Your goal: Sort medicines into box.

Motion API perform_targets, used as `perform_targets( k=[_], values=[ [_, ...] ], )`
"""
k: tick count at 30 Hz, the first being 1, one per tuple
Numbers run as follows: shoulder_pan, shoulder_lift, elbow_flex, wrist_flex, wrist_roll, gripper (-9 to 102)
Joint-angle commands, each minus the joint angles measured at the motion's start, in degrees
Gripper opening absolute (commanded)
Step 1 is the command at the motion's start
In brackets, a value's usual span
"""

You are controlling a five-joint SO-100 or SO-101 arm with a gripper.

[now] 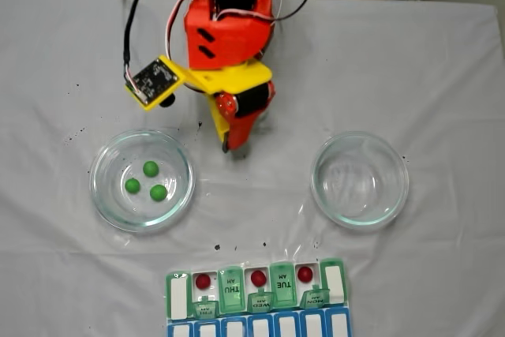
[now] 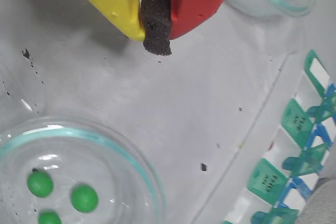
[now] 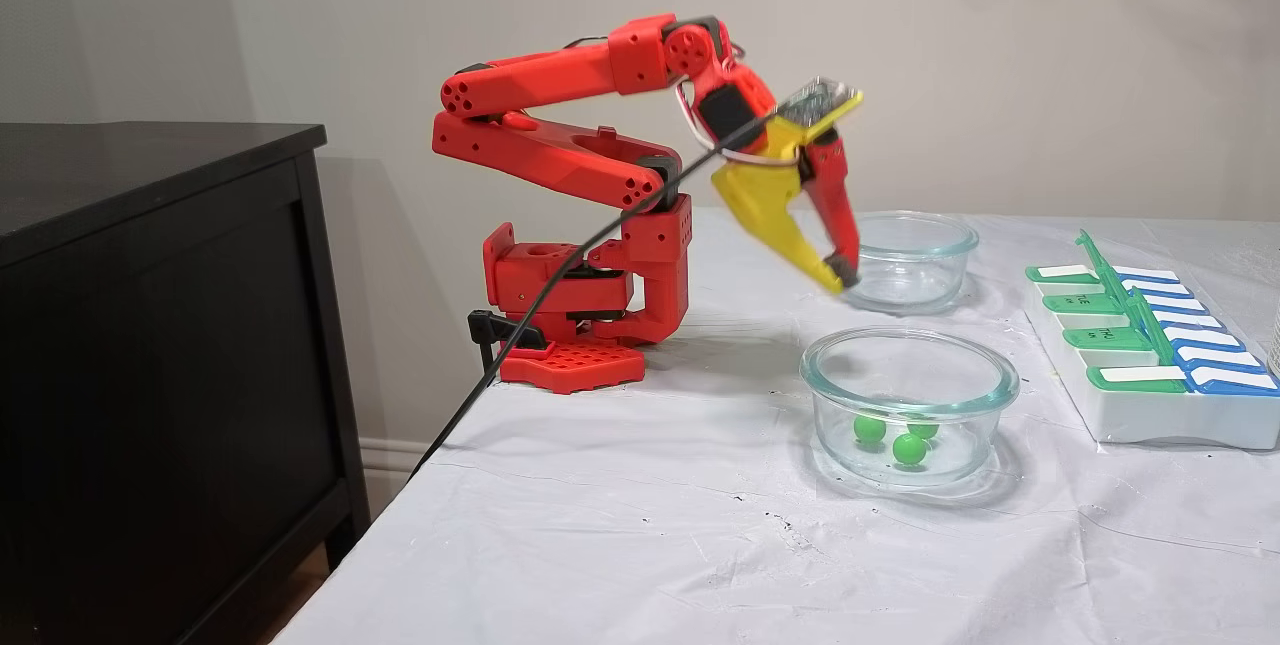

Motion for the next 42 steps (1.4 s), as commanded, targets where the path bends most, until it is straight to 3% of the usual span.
perform_targets(
  k=[1, 14, 20, 26, 29, 32, 36, 42],
  values=[
    [1.05, -9.58, -10.63, -3.69, -1.85, 0],
    [7.47, -25.14, -21.53, -6.86, -5.62, 0],
    [10.63, -42.01, -37.97, 0.44, -8.88, 0],
    [11.51, -43.24, -40.25, 2.2, -16.7, 11],
    [11.6, -45.88, -41.22, 2.29, -24.52, 5],
    [13.18, -51.15, -44.21, 4.22, -26.02, 0],
    [16.35, -56.51, -46.58, 7.56, -27.16, 0],
    [23.73, -54.49, -39.29, 3.78, -31.38, 0]
  ],
)
